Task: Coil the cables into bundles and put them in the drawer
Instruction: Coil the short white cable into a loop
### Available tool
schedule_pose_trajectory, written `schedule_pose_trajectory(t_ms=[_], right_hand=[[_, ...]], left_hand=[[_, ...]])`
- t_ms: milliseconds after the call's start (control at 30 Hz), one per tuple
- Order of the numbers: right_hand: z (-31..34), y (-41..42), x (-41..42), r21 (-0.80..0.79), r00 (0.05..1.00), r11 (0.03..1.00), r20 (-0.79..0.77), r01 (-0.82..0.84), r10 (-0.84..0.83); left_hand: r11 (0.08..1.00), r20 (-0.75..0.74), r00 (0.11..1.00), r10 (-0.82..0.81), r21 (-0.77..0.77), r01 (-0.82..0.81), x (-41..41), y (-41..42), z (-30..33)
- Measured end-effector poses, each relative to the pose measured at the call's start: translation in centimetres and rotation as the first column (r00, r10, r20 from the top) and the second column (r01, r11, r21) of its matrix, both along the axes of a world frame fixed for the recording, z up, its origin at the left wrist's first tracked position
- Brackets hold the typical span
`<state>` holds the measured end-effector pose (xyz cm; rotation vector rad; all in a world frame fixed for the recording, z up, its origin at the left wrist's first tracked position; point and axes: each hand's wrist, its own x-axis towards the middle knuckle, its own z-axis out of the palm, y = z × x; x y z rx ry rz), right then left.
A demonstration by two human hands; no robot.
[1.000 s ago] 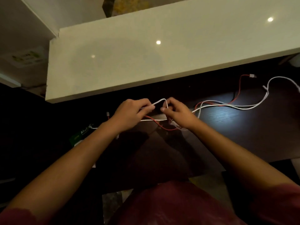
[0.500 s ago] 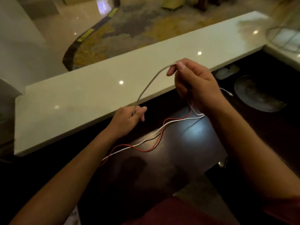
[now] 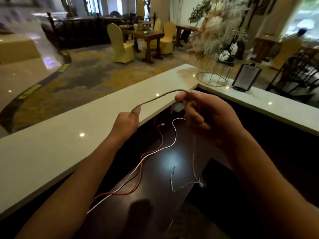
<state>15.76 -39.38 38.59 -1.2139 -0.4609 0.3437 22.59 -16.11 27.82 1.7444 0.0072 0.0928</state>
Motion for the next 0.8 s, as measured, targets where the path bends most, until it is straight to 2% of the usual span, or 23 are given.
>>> schedule_pose_trajectory(t_ms=[67,133,233,333,400,467,567,633,667,733,800], right_hand=[[0.5,-0.2,-0.7,-0.094,0.991,0.991,0.110,0.092,-0.081],[0.7,-0.5,-0.5,-0.152,0.964,0.965,0.194,0.214,-0.183],[-1.0,-0.9,1.4,-0.218,0.928,0.908,0.190,0.359,-0.321],[-4.9,-0.5,2.8,-0.371,0.905,0.826,0.133,0.423,-0.404],[-8.0,0.1,2.5,-0.468,0.934,0.813,0.092,0.347,-0.346],[-10.2,0.5,1.3,-0.543,0.979,0.822,0.011,0.175,-0.201],[-11.4,0.9,-0.7,-0.653,0.997,0.753,-0.067,-0.081,0.049],[-11.2,0.9,-1.5,-0.686,0.983,0.708,-0.072,-0.170,0.166],[-10.8,0.8,-1.6,-0.684,0.981,0.709,-0.057,-0.172,0.183],[-10.2,0.2,-1.6,-0.675,0.988,0.731,0.015,-0.103,0.153],[-9.4,-0.9,-1.3,-0.681,0.991,0.732,0.079,-0.022,0.103]], left_hand=[[0.973,-0.047,0.992,-0.117,0.192,0.124,-1.1,-1.1,-0.5],[0.916,-0.049,0.943,-0.329,0.225,0.331,-3.2,-2.4,0.3],[0.869,0.043,0.868,-0.494,0.000,0.495,-6.7,-4.7,3.0],[0.839,0.223,0.868,-0.443,-0.236,0.489,-8.2,-6.5,4.5],[0.835,0.319,0.870,-0.376,-0.290,0.468,-8.0,-6.8,4.3],[0.841,0.351,0.879,-0.323,-0.321,0.437,-7.3,-6.5,3.5],[0.822,0.312,0.901,-0.301,-0.393,0.411,-6.5,-5.6,2.1],[0.834,0.259,0.923,-0.286,-0.407,0.372,-6.6,-5.1,0.7],[0.868,0.232,0.933,-0.275,-0.356,0.345,-6.9,-4.9,0.0],[0.954,0.183,0.947,-0.266,-0.094,0.286,-7.8,-4.5,-1.4],[0.930,0.132,0.929,-0.346,0.179,0.321,-8.8,-3.7,-2.5]])
